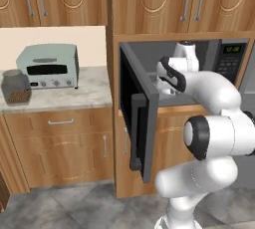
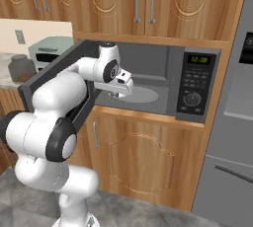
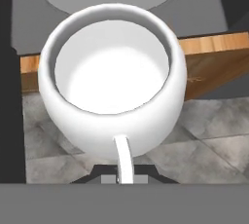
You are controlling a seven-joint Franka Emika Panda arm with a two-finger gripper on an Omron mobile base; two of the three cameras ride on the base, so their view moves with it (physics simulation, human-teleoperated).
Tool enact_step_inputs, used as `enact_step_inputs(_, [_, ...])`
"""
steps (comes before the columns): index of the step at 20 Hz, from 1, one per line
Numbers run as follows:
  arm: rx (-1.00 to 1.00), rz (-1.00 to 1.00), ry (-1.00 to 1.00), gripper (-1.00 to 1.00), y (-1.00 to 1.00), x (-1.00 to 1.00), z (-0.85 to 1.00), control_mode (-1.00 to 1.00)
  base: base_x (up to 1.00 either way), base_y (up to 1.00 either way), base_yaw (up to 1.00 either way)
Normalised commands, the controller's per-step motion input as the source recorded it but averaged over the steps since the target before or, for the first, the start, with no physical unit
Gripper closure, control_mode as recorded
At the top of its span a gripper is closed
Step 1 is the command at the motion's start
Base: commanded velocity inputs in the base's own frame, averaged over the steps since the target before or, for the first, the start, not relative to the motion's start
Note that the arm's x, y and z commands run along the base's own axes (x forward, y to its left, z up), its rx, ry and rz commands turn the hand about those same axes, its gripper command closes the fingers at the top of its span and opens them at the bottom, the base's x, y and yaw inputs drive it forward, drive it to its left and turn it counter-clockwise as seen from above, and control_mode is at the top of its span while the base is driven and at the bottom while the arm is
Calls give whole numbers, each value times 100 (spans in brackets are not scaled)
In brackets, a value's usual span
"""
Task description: Pick the mug from the counter and place it inside the microwave. Then close the microwave.
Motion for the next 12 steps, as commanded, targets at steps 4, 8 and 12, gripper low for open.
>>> enact_step_inputs(4, [0, -5, -2, 100, -2, 23, -30, -100, 0, 0, 0])
enact_step_inputs(8, [0, -3, -4, 100, 0, 27, -19, -100, 0, 0, 0])
enact_step_inputs(12, [0, 0, -6, 100, 0, 41, 0, -100, 0, 0, 0])
